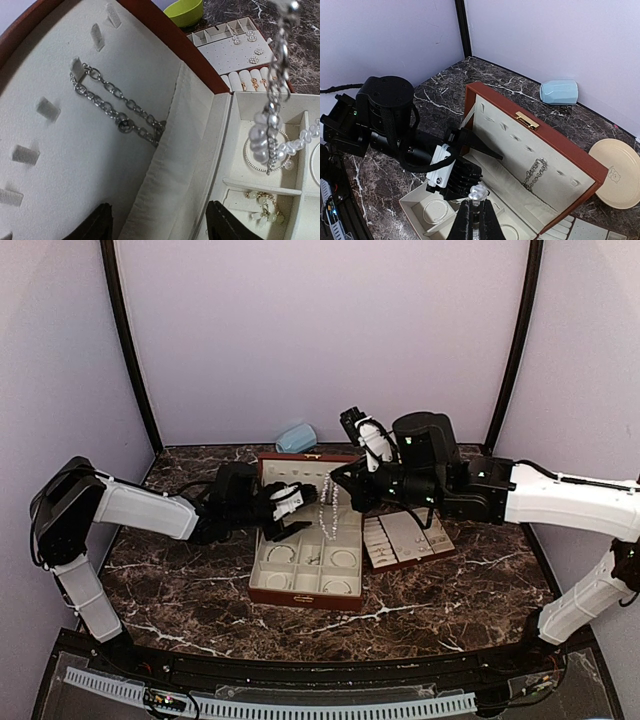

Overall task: Organize the mixed jewelry
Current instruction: Open the compartment pouch of the jewelry box.

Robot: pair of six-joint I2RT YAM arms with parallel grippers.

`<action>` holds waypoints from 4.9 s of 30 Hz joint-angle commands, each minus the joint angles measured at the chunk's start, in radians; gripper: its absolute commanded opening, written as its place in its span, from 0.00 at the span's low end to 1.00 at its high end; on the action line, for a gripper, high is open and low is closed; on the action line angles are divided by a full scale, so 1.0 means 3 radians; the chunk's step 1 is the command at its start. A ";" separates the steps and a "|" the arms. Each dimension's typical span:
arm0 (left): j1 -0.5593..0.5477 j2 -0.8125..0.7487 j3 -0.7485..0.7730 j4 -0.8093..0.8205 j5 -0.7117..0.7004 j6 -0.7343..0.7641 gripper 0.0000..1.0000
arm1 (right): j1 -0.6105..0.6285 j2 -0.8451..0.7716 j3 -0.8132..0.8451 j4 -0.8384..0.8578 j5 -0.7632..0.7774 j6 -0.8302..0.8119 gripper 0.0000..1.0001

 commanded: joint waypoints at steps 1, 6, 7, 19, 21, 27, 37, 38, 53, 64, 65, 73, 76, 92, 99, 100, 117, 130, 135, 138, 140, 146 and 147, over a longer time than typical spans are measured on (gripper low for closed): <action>-0.0014 -0.0037 0.0039 0.0167 -0.0048 0.0101 0.67 | -0.0028 -0.0109 -0.0049 0.0168 -0.0016 0.0058 0.00; -0.0010 0.0032 0.0134 0.0070 0.0080 0.0078 0.66 | -0.0027 -0.0146 -0.0076 0.0180 -0.0009 0.0085 0.00; -0.0009 0.0047 0.0137 0.0043 0.0100 0.0073 0.66 | -0.0027 -0.0152 -0.0085 0.0183 -0.0006 0.0092 0.00; -0.0015 0.0243 0.0296 -0.0188 0.0181 0.0077 0.65 | -0.0030 -0.0214 -0.0133 0.0234 -0.0039 0.0166 0.00; -0.0018 0.0267 0.0292 -0.0198 0.0168 0.0087 0.64 | -0.0028 -0.0225 -0.0143 0.0241 -0.0045 0.0175 0.00; -0.0024 0.0275 0.0258 -0.0259 0.0193 0.0086 0.63 | -0.0027 -0.0237 -0.0160 0.0250 -0.0056 0.0184 0.00; -0.0043 0.0254 0.0159 -0.0295 0.0189 0.0024 0.45 | -0.0030 -0.0221 -0.0167 0.0259 -0.0056 0.0188 0.00; -0.0042 0.0247 0.0132 -0.0290 0.0178 0.0013 0.44 | -0.0031 -0.0224 -0.0170 0.0262 -0.0049 0.0188 0.00; -0.0042 -0.0029 -0.0244 0.0253 -0.0292 -0.0263 0.26 | -0.0050 -0.0046 -0.0015 0.0309 0.0216 -0.0071 0.00; -0.0041 -0.0044 -0.0254 0.0211 -0.0201 -0.0385 0.14 | -0.0125 0.0296 0.0359 0.0396 0.0259 -0.0434 0.00; -0.0040 -0.0064 -0.0269 0.0270 -0.0212 -0.0384 0.16 | -0.0129 0.0323 0.0388 0.0395 0.0262 -0.0458 0.00; -0.0050 -0.0167 -0.0375 0.0741 0.0004 -0.0229 0.47 | -0.0164 0.0335 0.0422 0.0397 0.0319 -0.0479 0.00; -0.0050 -0.0081 -0.0229 0.0698 0.0016 -0.0160 0.52 | -0.0180 0.0286 0.0356 0.0411 0.0329 -0.0431 0.00; -0.0052 0.0316 0.0086 0.0552 0.0110 -0.0072 0.54 | -0.0191 0.0063 0.0057 0.0551 0.0144 -0.0112 0.00; -0.0055 0.0374 0.0034 0.0465 0.0061 -0.0081 0.53 | -0.0191 0.0042 0.0047 0.0575 0.0089 -0.0066 0.00; -0.0053 0.0384 0.0031 0.0442 0.0055 -0.0084 0.53 | -0.0191 0.0040 0.0050 0.0576 0.0084 -0.0060 0.00; -0.0068 0.0362 -0.0129 0.0596 -0.0099 -0.0179 0.25 | -0.0191 0.0086 0.0064 0.0563 0.0148 -0.0185 0.00; -0.0119 0.0278 -0.0235 0.0640 -0.0126 -0.0238 0.10 | -0.0211 0.0337 0.0256 0.0621 0.0146 -0.0429 0.00; -0.0126 0.0291 -0.0230 0.0627 -0.0112 -0.0239 0.03 | -0.0236 0.0465 0.0341 0.0684 0.0144 -0.0544 0.00; -0.0123 0.0282 -0.0248 0.0629 -0.0102 -0.0234 0.00 | -0.0249 0.0527 0.0359 0.0744 0.0147 -0.0607 0.00; -0.0123 0.0271 -0.0261 0.0634 -0.0078 -0.0230 0.00 | -0.0255 0.0556 0.0379 0.0771 0.0166 -0.0637 0.00; -0.0129 0.0244 -0.0297 0.0650 -0.0032 -0.0230 0.00 | -0.0267 0.0646 0.0415 0.0874 0.0138 -0.0853 0.00; -0.0135 0.0237 -0.0301 0.0651 -0.0029 -0.0225 0.00 | -0.0267 0.0655 0.0406 0.0904 0.0135 -0.0889 0.00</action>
